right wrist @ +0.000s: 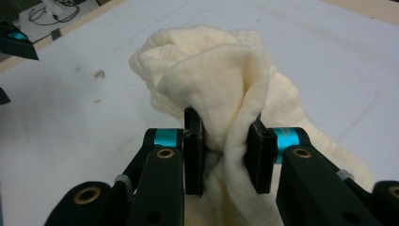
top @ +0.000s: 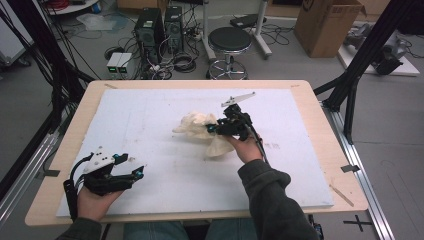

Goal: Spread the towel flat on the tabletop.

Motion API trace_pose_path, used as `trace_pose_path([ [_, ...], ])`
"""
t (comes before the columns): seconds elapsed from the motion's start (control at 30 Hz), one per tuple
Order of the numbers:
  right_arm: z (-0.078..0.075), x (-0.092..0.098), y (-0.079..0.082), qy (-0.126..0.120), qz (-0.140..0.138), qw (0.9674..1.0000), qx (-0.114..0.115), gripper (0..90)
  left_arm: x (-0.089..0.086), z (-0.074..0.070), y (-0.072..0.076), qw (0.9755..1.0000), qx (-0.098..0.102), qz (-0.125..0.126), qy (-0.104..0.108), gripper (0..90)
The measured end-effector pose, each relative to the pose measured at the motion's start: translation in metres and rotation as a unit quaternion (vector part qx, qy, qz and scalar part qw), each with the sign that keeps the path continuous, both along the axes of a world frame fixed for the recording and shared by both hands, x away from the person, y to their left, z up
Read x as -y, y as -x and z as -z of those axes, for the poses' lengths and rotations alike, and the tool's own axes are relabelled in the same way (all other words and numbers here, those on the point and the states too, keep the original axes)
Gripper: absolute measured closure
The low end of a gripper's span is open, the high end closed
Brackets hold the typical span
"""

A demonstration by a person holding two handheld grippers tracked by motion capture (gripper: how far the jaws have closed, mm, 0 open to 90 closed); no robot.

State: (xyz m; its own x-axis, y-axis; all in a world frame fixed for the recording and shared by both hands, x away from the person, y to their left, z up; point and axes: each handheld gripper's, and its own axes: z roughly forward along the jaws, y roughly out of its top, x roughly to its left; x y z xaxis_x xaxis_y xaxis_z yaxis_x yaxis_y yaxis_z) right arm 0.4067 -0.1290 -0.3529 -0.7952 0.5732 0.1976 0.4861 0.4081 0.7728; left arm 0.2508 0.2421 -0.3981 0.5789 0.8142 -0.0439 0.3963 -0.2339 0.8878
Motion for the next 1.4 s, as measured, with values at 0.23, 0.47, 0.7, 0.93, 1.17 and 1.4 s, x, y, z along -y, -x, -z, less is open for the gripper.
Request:
trace_pose_path([
  [0.23,0.017,-0.045,0.001,0.020,-0.018,0.9996,-0.010,70.2,-0.001,-0.001,0.000,1.0000,0.003,0.002,0.002,28.1],
  [0.47,0.054,-0.073,-0.009,0.067,0.001,0.9970,-0.038,65.2,-0.002,-0.001,0.001,1.0000,0.002,0.002,0.005,28.1],
  [0.7,0.053,-0.071,-0.010,0.063,-0.002,0.9976,-0.028,42.6,-0.001,0.000,-0.001,1.0000,0.001,0.006,0.006,28.0],
  [0.93,0.029,-0.045,-0.004,0.035,-0.003,0.9994,-0.003,30.3,0.003,0.000,-0.002,0.9999,-0.001,0.010,0.002,28.1],
  [1.17,0.024,-0.024,0.019,0.044,-0.024,0.9984,0.025,39.0,0.005,0.000,-0.002,0.9999,-0.001,0.010,0.000,28.1],
  [1.4,0.036,-0.012,0.045,0.055,-0.045,0.9972,0.025,45.9,0.008,0.000,-0.003,0.9999,0.001,0.011,0.001,28.4],
])
